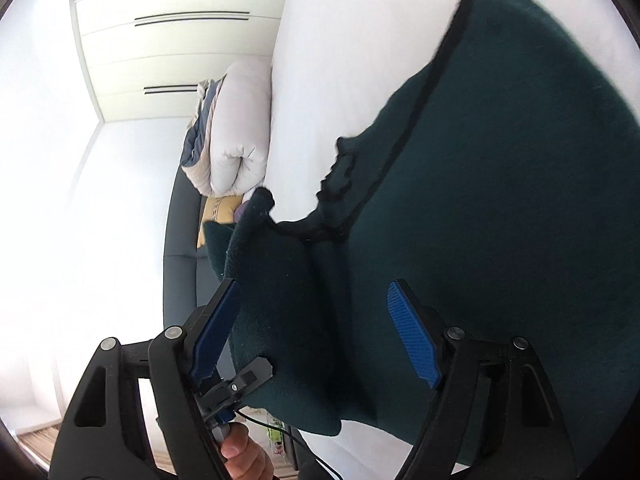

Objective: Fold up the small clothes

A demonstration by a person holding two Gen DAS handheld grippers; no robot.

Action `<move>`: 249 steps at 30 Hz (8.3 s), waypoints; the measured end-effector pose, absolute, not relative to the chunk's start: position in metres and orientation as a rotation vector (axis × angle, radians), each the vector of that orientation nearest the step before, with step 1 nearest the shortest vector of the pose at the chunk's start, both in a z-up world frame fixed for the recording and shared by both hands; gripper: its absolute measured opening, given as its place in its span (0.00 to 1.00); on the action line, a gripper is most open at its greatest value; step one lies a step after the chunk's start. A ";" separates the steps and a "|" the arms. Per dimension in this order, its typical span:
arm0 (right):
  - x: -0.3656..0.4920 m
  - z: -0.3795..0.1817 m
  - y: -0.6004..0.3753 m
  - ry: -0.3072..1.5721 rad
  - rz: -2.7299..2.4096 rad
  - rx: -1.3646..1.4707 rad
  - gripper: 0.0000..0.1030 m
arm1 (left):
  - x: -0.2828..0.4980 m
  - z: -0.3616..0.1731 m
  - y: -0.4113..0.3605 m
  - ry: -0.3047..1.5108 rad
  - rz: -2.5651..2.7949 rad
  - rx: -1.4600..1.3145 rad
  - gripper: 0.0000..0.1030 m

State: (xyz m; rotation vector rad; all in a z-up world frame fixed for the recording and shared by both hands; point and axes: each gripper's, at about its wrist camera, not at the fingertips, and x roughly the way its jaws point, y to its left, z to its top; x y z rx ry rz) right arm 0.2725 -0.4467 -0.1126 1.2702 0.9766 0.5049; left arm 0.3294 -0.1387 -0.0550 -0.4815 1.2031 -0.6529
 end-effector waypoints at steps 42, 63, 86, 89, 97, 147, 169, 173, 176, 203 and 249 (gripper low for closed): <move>0.284 -0.037 -0.487 1.140 0.165 0.564 0.13 | 0.292 -0.088 -0.142 1.145 -0.722 -0.447 0.61; 0.244 -0.050 -0.463 1.010 0.054 0.459 0.23 | 0.285 -0.066 -0.173 1.020 -0.676 -0.278 0.61; 0.271 -0.051 -0.474 0.969 0.037 0.424 0.29 | 0.373 -0.109 -0.248 1.032 -0.533 0.045 0.58; 0.279 -0.070 -0.479 1.016 0.041 0.456 0.29 | 0.372 -0.110 -0.253 1.020 -0.521 0.077 0.59; 0.295 -0.087 -0.486 1.034 0.106 0.618 0.56 | 0.356 -0.079 -0.186 0.935 -0.492 -0.231 0.97; 0.173 -0.149 -0.197 1.093 0.308 0.441 0.24 | 0.141 -0.118 -0.002 1.112 -0.406 -0.157 0.56; 0.089 -0.102 -0.258 0.924 0.076 0.485 0.52 | 0.058 -0.050 0.023 0.727 -0.210 -0.091 0.98; 0.071 -0.074 -0.273 0.854 0.028 0.509 0.52 | 0.042 -0.016 0.025 0.599 -0.181 -0.022 1.00; 0.053 -0.038 -0.272 0.759 0.004 0.439 0.52 | 0.019 0.020 0.026 0.469 -0.133 0.012 1.00; -0.108 0.146 -0.236 0.083 -0.060 0.048 1.00 | -0.057 0.122 0.007 0.243 -0.213 0.056 1.00; -0.017 -0.024 -0.203 0.811 -0.117 0.061 1.00 | 0.011 -0.023 -0.001 0.885 -0.084 0.008 1.00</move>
